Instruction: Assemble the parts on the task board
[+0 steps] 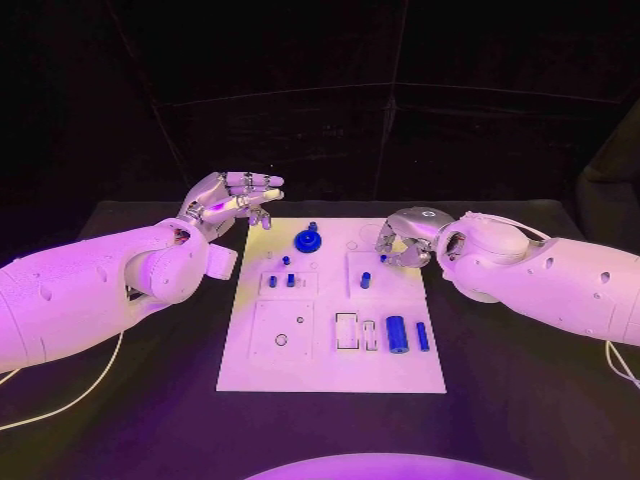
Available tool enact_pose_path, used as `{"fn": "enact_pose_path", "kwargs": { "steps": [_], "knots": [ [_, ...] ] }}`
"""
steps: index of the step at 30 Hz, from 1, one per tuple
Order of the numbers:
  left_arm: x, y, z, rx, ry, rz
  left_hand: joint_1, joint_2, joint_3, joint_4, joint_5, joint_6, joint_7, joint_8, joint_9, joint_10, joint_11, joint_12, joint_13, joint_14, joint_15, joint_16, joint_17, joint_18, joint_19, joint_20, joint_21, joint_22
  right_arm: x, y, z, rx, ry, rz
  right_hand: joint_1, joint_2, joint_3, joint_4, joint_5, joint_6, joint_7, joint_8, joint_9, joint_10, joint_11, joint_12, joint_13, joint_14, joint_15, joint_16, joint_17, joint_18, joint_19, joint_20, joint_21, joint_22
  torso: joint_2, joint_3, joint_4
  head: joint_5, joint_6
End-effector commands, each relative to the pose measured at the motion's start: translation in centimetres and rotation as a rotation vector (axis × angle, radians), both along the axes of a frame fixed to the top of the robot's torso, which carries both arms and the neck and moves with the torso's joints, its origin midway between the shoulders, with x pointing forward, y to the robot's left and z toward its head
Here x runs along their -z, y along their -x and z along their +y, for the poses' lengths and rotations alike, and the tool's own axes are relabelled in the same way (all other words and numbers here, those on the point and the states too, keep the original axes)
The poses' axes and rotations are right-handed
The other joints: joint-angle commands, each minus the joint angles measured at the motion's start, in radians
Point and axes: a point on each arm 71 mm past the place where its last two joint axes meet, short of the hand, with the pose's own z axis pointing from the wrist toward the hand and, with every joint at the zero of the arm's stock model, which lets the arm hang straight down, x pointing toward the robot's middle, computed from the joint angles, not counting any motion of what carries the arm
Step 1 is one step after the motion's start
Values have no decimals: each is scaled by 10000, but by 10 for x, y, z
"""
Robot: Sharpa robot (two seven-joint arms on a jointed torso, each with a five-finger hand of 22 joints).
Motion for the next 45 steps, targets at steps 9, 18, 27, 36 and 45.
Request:
{"fn": "enact_pose_path", "kwargs": {
  "steps": [9,18,27,36,45],
  "knots": [
    [-3,1,2,-110,538,-69,-35,100,-85,-17,30,63,26,47,-23,-61,9,73,16,-153,17,-127,-143,128,-109,-2,-69,-28,8,0,4,-113,588,487,63,130,874,-179,-468,487,-51,74,52,693,-80,51,-391,375,-49,-24,-7,171,92,-31,20,109,9,0,-3,8,-88],
    [-3,1,4,-147,514,-48,-33,104,-93,-21,30,60,35,47,-23,-71,14,84,16,-172,20,-140,-172,128,-116,0,-79,-33,15,2,5,-18,1026,661,3,135,1404,-344,-598,800,-143,102,50,1054,-185,22,-564,384,-157,-36,-77,156,145,-148,72,179,14,3,-2,6,-127],
    [-2,0,6,-233,465,-31,-30,100,-118,-35,31,43,64,45,-27,-102,32,109,15,-209,30,-161,-228,126,-130,5,-101,-46,10,1,7,172,709,-218,-114,366,1982,-399,-1060,1088,-207,129,64,1332,-258,-6,-686,420,-217,49,-29,123,240,-209,195,374,1,7,-9,11,-129],
    [-2,-2,11,-660,422,-40,-6,96,-158,-74,34,-76,120,10,-43,-274,87,116,-9,-264,65,-190,-335,124,-134,19,-138,-73,-2,7,6,152,-379,-1171,-208,317,2217,-463,-1107,1190,-238,120,63,1455,-297,-51,-728,416,-257,6,-143,134,244,-270,189,335,-8,-8,-7,-4,-133],
    [-1,-5,20,-1485,421,43,62,134,-178,-132,41,-192,166,8,-40,-448,133,181,-22,-269,95,-154,-368,122,-118,46,-165,-96,-16,21,1,-15,-1482,-1554,-245,234,2387,-542,-1081,1162,-219,61,44,1448,-280,-123,-768,421,-252,30,-138,127,254,-280,208,361,-11,-22,-7,-5,-98]
  ]
}}
